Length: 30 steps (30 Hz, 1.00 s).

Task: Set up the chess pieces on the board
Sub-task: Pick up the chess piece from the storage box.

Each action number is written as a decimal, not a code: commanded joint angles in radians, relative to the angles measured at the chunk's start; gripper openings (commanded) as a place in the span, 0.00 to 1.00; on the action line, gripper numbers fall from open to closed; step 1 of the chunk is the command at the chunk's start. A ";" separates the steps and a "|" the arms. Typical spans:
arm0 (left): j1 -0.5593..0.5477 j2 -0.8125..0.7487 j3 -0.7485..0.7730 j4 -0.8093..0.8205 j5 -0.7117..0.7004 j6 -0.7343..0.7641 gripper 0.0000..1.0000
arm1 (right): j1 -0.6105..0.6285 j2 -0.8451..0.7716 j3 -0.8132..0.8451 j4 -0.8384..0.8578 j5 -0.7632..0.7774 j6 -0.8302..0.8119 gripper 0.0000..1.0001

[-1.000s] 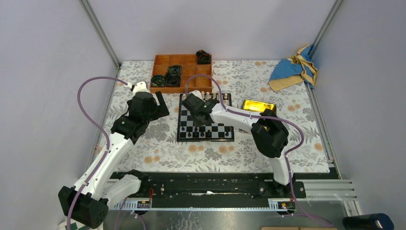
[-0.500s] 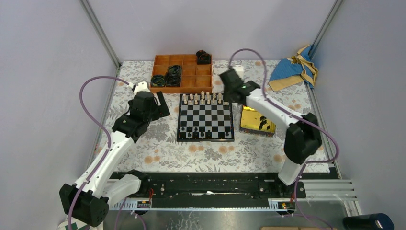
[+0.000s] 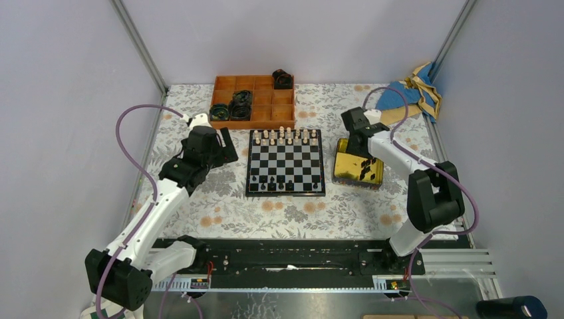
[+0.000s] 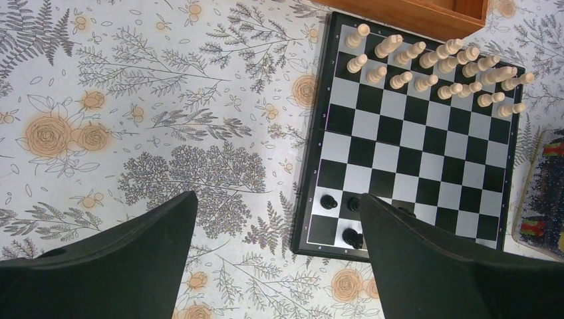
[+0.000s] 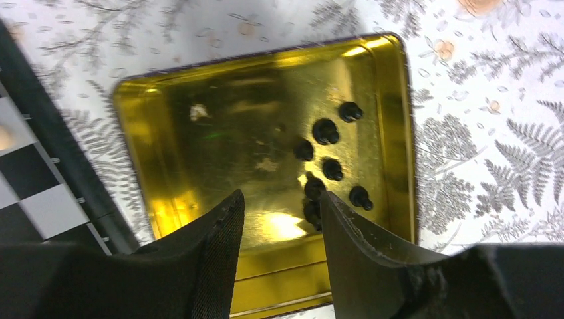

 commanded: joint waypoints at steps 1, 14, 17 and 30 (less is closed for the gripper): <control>0.005 0.005 0.007 0.055 0.015 0.001 0.99 | -0.052 -0.082 -0.051 0.035 0.010 0.058 0.53; 0.005 0.017 0.007 0.053 0.019 0.004 0.99 | -0.123 -0.052 -0.101 0.087 -0.036 0.071 0.53; 0.005 0.019 0.007 0.052 0.020 0.004 0.99 | -0.136 -0.040 -0.102 0.097 -0.040 0.069 0.53; 0.006 0.033 0.011 0.054 0.020 0.006 0.99 | -0.168 0.026 -0.082 0.132 -0.060 0.077 0.50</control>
